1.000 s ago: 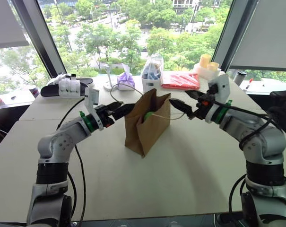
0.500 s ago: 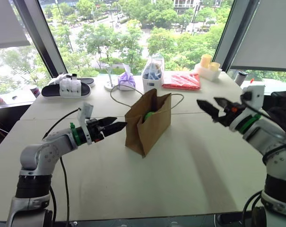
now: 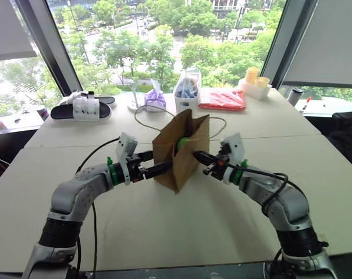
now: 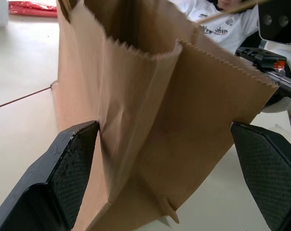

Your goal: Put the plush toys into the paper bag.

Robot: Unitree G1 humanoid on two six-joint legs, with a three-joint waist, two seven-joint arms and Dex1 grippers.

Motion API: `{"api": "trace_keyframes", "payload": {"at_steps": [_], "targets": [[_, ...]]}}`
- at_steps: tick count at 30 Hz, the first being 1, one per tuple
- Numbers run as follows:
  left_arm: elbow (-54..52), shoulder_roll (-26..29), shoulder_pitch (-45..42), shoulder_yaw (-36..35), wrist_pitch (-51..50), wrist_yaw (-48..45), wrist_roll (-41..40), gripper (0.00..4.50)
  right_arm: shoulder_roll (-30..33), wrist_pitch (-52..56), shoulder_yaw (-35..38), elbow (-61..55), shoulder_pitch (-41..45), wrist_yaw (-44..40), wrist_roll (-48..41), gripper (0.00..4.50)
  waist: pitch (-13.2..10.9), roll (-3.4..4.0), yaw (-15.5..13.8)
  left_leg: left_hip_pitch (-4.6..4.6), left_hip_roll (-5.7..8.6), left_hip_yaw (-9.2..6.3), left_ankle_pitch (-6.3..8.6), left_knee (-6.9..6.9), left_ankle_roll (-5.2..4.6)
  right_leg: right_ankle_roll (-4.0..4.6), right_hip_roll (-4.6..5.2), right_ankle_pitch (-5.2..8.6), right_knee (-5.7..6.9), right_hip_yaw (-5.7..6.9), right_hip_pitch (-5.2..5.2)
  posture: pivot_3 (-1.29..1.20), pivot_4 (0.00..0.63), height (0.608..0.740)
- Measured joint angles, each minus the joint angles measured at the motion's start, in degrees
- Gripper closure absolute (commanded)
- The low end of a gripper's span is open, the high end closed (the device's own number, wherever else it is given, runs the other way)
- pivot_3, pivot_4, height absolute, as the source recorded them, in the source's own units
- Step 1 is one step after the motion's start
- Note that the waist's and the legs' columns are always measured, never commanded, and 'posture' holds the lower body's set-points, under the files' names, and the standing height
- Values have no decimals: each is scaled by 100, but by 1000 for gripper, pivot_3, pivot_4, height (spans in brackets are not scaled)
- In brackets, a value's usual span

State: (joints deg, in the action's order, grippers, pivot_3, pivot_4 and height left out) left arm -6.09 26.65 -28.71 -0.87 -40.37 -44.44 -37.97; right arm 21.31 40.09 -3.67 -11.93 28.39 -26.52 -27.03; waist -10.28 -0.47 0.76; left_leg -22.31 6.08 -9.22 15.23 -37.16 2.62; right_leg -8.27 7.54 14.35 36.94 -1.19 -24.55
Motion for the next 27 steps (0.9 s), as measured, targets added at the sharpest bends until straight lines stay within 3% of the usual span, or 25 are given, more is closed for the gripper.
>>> {"api": "trace_keyframes", "payload": {"at_steps": [9,19,27], "targets": [[-210,-427,67,137,77,248,136,0,-194,-317,-82,483,129,-161,365,4455,0,0,27,1,0,-1,0,1,0,0,-3,0,1,0,-1,0,150,740],[-413,-93,348,202,83,125,235,0,-257,-400,-95,635,157,-234,524,4455,0,1,6,1,0,-1,1,0,-1,0,-3,0,2,0,-1,0,150,740],[-132,-775,122,250,369,804,696,0,-290,-387,-93,632,161,-297,549,4455,1,0,6,1,1,-1,0,0,1,0,-3,0,2,1,-1,0,150,740]]}}
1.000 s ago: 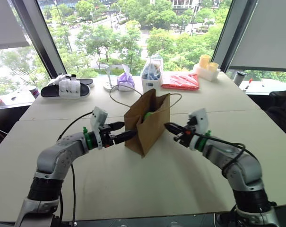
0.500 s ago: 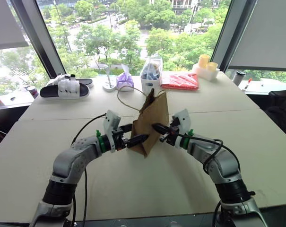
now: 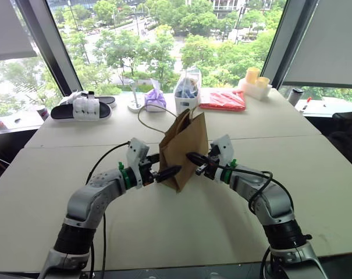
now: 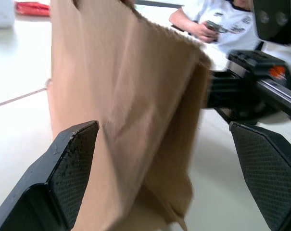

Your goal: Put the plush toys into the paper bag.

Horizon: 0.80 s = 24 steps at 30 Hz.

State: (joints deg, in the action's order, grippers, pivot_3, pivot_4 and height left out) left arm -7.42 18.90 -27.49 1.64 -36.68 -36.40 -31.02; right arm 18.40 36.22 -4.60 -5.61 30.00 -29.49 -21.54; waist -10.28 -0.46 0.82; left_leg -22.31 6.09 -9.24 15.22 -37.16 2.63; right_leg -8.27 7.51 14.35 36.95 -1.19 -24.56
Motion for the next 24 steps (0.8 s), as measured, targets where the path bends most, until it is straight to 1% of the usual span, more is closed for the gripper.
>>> {"api": "trace_keyframes", "payload": {"at_steps": [6,7,8,12,14,15,20,22,24], "targets": [[88,-401,-2,68,107,399,233,0,-46,40,0,-47,-10,5,2,4455,0,0,-1,0,0,0,0,0,0,0,-1,0,0,0,0,0,150,740],[127,-482,-22,45,127,474,253,567,-57,53,0,-90,-16,9,2,4500,0,0,-5,0,0,0,0,-1,0,0,0,0,0,0,0,0,150,740],[161,-541,-40,20,142,539,274,828,-66,60,-1,-119,-27,12,2,4500,0,0,-6,0,1,0,0,-1,0,0,0,0,0,0,0,0,150,740],[225,-613,-71,-112,176,690,285,2780,-71,104,1,-182,-91,60,3,4500,0,0,-2,0,1,0,0,0,0,0,-1,0,0,0,0,0,150,740],[230,-626,-86,-164,162,718,277,3638,-72,119,4,-227,-111,89,3,4500,0,0,-2,0,1,1,0,-1,0,0,0,0,0,0,0,0,150,740],[230,-639,-91,-187,134,718,271,4180,-71,134,9,-261,-115,98,3,4500,0,0,-4,0,1,0,0,-1,0,0,0,0,0,0,0,0,150,740],[404,-644,-219,-222,42,609,164,4180,155,361,224,-699,-379,134,-49,4500,0,0,-25,-3,4,0,0,-2,0,0,2,0,0,1,0,0,150,740],[755,-628,-483,-232,0,387,104,4180,452,575,569,-1186,-739,105,-263,4500,0,0,-88,-10,7,-6,1,-6,-2,0,3,0,-2,8,1,0,150,740],[1276,-442,-923,-315,3,56,48,4180,834,895,1191,-1769,-1239,18,-647,4500,-2,-3,-143,-11,7,-2,8,-8,-14,-1,1,0,-8,11,2,0,150,740]]}}
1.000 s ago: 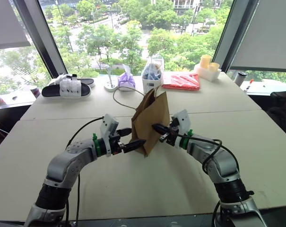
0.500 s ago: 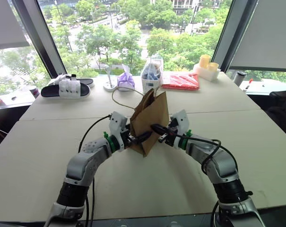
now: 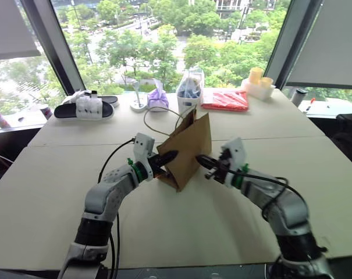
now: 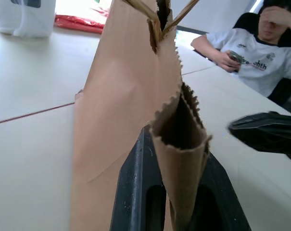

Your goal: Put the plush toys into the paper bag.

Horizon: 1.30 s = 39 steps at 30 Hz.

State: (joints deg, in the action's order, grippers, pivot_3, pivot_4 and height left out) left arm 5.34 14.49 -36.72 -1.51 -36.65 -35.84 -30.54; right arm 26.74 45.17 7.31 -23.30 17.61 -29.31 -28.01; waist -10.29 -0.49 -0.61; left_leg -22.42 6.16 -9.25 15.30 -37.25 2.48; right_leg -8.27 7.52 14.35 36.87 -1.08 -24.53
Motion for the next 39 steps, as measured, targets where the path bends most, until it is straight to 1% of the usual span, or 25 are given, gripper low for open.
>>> {"api": "trace_keyframes", "payload": {"at_steps": [2,4,6,8,9,10,12,14,17,20,24,27,31,34,36,39], "targets": [[520,183,-459,-26,11,-503,-22,4180,321,246,580,-450,-418,-105,-379,4500,0,0,-6,1,1,9,11,1,-19,0,0,0,-1,1,2,0,150,740],[1197,360,-973,11,98,-1279,-59,4180,631,498,1197,-870,-838,-222,-802,4500,0,0,4,4,0,19,12,1,-22,0,-3,0,-1,2,5,0,150,740],[1807,461,-1424,37,123,-1958,-104,4180,783,667,1671,-1085,-1074,-251,-1098,4500,-1,-1,30,5,-2,22,13,0,-22,0,-6,0,1,2,7,0,150,740],[2814,593,-2183,72,126,-3010,-131,4180,1045,804,2199,-1246,-1418,-263,-1319,4500,-5,-9,26,4,-2,23,14,-3,-25,0,-9,0,-1,5,7,0,150,740],[3157,679,-2477,78,144,-3448,-125,4180,1095,823,2401,-1267,-1520,-260,-1351,4500,-5,-9,51,8,-2,26,15,-3,-27,-1,-9,0,-3,4,10,0,150,740],[3331,695,-2605,92,201,-3677,-112,4180,1109,823,2482,-1270,-1567,-256,-1365,4500,-5,-9,66,10,-4,29,15,-4,-28,-1,-9,0,-1,3,11,0,150,740],[3989,692,-2981,279,456,-4476,85,4180,1219,824,2634,-1277,-1728,-236,-1428,4500,-5,-8,92,10,-4,29,15,-3,-28,-2,-8,1,0,3,12,0,150,740],[4589,638,-3183,367,672,-4969,319,4180,1266,824,2747,-1349,-1801,-202,-1520,4500,-6,-9,135,10,-4,29,15,-3,-29,-2,-9,1,-1,4,12,0,150,740],[5279,517,-3320,427,1196,-5277,680,4180,1287,822,2789,-1436,-1847,-124,-1615,4500,-6,-11,136,11,-6,29,15,-3,-29,-2,-8,1,1,3,12,0,150,740],[5701,489,-3317,433,1668,-5361,998,4180,1288,822,2789,-1551,-1885,-19,-1716,4500,-9,-16,126,9,-6,28,15,-6,-29,-3,-8,1,1,3,12,0,150,740],[5774,541,-3187,412,2001,-5410,1271,4180,1288,794,2691,-1614,-1860,112,-1789,4500,-13,-22,114,6,-6,24,16,-10,-29,-6,-8,-1,1,3,13,0,150,740],[5753,644,-3004,392,2169,-5258,1407,3387,1288,743,2532,-1585,-1754,157,-1789,4500,-13,-21,126,7,-6,21,16,-10,-29,-6,-8,-1,5,3,13,0,150,740],[5680,692,-2763,400,2195,-5111,1567,1435,1331,671,2282,-1454,-1575,174,-1778,4500,-14,-24,125,7,-6,21,16,-13,-29,-6,-8,-1,8,3,12,0,150,740],[5236,842,-2522,399,2062,-5062,1610,57,1448,585,2034,-1285,-1337,96,-1758,4500,-15,-25,138,7,-7,21,16,-13,-29,-6,-8,-1,9,2,11,0,150,740],[4769,1014,-2285,397,1944,-5030,1610,57,1513,529,1942,-1138,-1144,38,-1723,4500,-15,-25,163,8,-10,19,16,-10,-29,-6,-10,-1,10,2,9,0,150,740],[3934,1435,-1774,323,1580,-4958,1563,57,1711,455,1755,-987,-973,-128,-1713,4500,-14,-24,183,11,-14,6,16,-4,-29,-6,-11,-1,13,-1,4,0,150,740]]}}
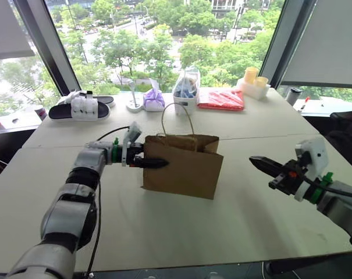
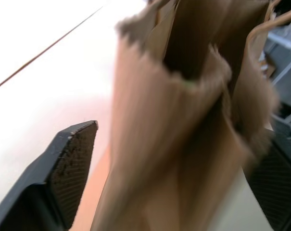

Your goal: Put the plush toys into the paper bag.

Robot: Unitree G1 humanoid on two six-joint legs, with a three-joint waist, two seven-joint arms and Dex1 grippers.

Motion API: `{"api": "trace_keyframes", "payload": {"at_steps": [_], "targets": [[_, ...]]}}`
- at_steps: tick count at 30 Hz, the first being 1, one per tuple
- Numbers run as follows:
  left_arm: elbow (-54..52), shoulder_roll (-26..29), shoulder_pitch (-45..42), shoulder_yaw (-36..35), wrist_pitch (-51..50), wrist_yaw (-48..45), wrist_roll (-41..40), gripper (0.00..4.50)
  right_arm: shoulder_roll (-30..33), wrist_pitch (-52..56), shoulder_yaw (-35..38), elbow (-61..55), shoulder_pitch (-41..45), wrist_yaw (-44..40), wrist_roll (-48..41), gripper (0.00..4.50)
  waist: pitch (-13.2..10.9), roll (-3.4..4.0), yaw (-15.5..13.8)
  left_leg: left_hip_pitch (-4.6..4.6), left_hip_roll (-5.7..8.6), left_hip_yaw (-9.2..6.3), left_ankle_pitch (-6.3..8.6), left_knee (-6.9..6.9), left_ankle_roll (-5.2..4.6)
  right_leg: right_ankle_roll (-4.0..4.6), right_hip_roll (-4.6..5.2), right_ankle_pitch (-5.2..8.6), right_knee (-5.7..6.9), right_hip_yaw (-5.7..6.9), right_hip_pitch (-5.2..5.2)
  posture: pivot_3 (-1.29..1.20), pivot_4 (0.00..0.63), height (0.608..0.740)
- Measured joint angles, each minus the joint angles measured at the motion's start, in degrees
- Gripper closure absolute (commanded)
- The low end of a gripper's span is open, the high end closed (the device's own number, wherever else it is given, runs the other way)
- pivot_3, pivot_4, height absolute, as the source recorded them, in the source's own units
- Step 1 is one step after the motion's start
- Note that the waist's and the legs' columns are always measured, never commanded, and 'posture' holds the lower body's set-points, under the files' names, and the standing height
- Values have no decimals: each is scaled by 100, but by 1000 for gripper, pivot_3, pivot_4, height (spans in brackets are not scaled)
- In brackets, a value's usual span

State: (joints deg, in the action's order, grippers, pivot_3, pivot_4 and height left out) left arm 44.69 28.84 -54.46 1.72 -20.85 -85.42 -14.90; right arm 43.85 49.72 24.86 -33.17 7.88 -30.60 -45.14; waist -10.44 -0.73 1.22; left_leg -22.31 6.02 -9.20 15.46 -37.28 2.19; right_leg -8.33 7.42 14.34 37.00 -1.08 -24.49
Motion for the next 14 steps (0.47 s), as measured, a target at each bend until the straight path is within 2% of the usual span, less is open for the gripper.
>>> {"api": "trace_keyframes", "payload": {"at_steps": [8,14], "targets": [[-2647,1265,1579,-716,-1299,632,-542,57,864,-113,-297,218,247,-920,7,4500,-2,-1,-69,-2,-15,-6,0,-3,0,0,3,0,-6,0,5,0,150,740],[-4742,1540,2706,-1302,-2271,1244,-1373,57,1129,-382,-564,420,348,-1597,108,4500,-3,-3,-57,-1,-18,-5,1,-1,0,1,4,0,-9,-1,6,0,150,740]]}}
